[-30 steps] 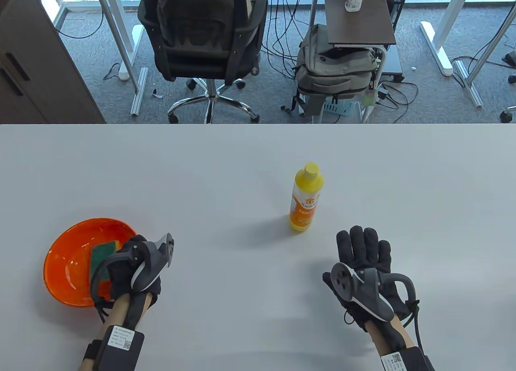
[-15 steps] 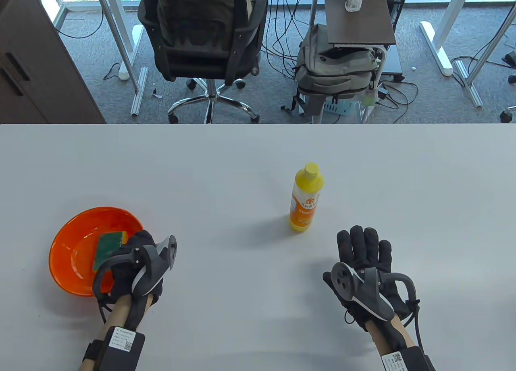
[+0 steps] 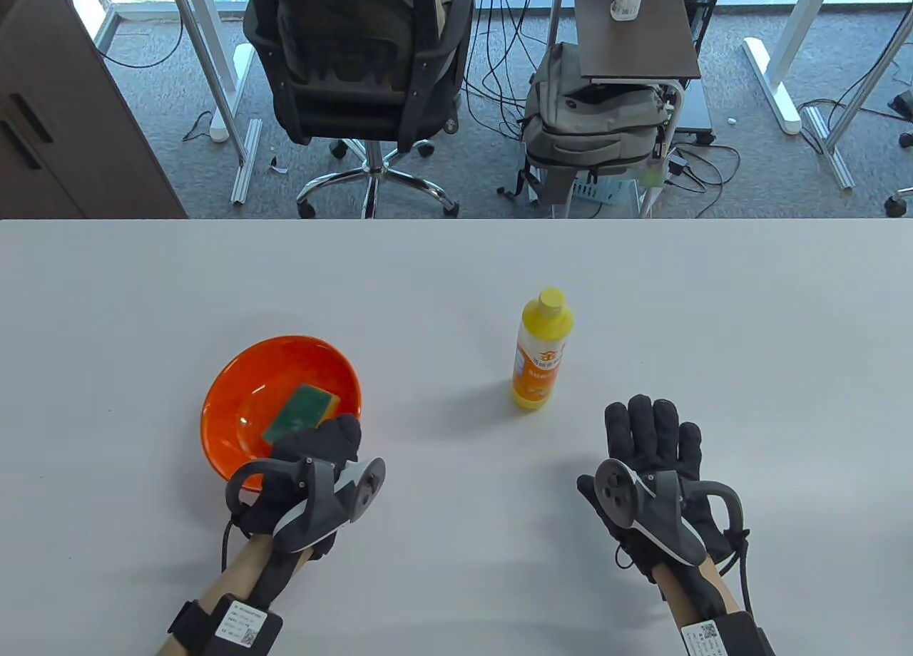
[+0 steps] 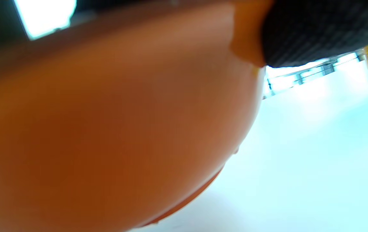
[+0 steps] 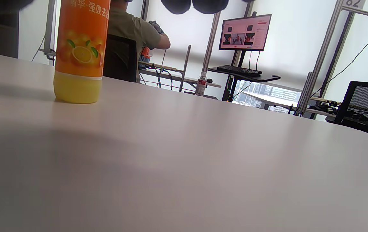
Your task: Squeeze dish soap on sponge and spread
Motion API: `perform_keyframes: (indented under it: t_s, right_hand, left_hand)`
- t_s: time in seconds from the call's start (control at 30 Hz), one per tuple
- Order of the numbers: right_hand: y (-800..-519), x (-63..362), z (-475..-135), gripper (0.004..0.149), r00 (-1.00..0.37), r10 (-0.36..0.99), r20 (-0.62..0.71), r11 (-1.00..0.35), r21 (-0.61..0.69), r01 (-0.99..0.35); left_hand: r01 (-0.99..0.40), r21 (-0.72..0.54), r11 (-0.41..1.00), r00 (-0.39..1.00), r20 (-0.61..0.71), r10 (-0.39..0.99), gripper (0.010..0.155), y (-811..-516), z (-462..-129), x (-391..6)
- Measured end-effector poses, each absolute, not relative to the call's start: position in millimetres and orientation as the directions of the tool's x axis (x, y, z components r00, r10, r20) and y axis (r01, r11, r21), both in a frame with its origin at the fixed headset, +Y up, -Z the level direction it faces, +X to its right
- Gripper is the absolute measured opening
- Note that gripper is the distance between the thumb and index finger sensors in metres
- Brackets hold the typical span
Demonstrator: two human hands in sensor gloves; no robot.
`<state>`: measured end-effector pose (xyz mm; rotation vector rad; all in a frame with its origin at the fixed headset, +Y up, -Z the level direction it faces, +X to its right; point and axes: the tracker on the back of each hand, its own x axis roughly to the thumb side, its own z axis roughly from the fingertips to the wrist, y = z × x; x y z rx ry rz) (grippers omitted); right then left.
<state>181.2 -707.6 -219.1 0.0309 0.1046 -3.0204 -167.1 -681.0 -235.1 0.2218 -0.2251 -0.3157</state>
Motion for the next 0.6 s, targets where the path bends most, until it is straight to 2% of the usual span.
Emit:
perform_keyframes:
  t_s: [0.13,0.2,0.6]
  right_hand:
    - [-707,182,-219,0.094,-0.993,-0.118,-0.03,-0.991,-0.066,0.12]
    - [-707,183,-219,0.094,-0.993,-0.118,-0.034,-0.991,-0.067,0.12]
    - [-706,184,-219,0.094,-0.992,-0.119,-0.039,-0.99,-0.069,0.122]
  left_hand:
    - [0.191,0.271,0.943,0.904,0.326,-0.276,0.056,-679,-223,-140]
    - [0.198,0.298,0.934,0.875,0.376,-0.305,0.056,-680,-216,-127]
    - [0.156,0.301,0.941,0.762,0.569,-0.308,0.056,-689,-185,-69]
